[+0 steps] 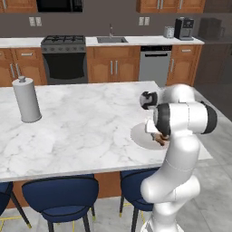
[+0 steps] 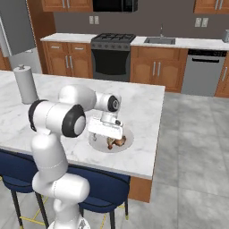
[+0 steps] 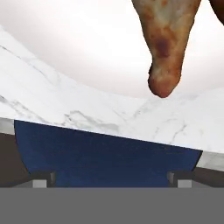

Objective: Take the cheese, chicken drumstick, and eggplant from the fridge and place them on the plate on the dining counter to create an appetizer plate.

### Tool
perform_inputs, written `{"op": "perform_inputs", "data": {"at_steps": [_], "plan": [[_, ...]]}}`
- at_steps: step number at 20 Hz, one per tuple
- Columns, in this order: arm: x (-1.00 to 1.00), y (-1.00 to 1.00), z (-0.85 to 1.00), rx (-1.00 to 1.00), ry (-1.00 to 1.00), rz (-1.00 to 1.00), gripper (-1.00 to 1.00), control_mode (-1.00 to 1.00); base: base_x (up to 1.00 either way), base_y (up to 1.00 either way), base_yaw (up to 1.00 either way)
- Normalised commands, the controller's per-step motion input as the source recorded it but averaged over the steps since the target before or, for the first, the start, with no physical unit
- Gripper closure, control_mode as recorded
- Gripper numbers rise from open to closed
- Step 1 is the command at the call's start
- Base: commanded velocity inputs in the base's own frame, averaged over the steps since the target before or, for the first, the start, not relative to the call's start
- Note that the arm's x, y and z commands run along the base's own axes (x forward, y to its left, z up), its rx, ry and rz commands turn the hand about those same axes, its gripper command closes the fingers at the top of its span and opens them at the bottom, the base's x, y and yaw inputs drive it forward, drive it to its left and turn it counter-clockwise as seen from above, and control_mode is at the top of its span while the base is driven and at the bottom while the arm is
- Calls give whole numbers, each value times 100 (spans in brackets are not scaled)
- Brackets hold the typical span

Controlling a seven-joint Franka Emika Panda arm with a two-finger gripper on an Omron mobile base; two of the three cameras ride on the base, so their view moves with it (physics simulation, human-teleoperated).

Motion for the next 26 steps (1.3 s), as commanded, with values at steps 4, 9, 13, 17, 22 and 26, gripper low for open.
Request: {"op": "perform_inputs", "data": {"at_steps": [4,9,13,17,22,26], "plan": [[-91,0,99,0,-6,0,-100,-100,0,0,0],[-100,0,58,0,-23,-2,-100,-100,0,0,0],[-100,2,24,-4,-39,-8,-100,-100,0,0,0],[-100,2,22,-5,-52,-8,-100,-100,0,0,0],[-80,11,16,-5,-47,-6,-100,100,-20,4,-1],[0,0,0,0,0,0,-100,100,-100,35,-5]]}}
